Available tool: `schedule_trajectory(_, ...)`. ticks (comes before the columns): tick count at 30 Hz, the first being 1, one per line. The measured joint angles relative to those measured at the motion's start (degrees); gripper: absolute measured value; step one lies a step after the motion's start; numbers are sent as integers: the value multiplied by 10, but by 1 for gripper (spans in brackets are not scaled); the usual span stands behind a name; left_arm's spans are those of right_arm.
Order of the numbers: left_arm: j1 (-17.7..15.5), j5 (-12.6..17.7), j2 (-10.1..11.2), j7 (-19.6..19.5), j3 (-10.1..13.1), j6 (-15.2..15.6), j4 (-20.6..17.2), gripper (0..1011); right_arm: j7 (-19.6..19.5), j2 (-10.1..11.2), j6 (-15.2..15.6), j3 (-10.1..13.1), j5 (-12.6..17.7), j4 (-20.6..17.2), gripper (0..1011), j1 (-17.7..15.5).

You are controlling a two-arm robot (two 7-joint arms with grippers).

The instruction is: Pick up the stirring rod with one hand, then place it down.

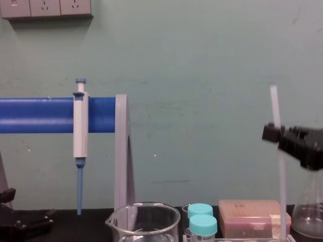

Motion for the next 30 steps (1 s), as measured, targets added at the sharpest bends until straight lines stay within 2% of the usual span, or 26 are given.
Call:
schedule_trajectory(11,0,0,0,0,0,0,0,1000,11,5,6,39,13,-41,70,23)
schedule_trajectory(30,0,0,0,0,0,0,0,1000,17,3,5,42,3,-47,70,32)
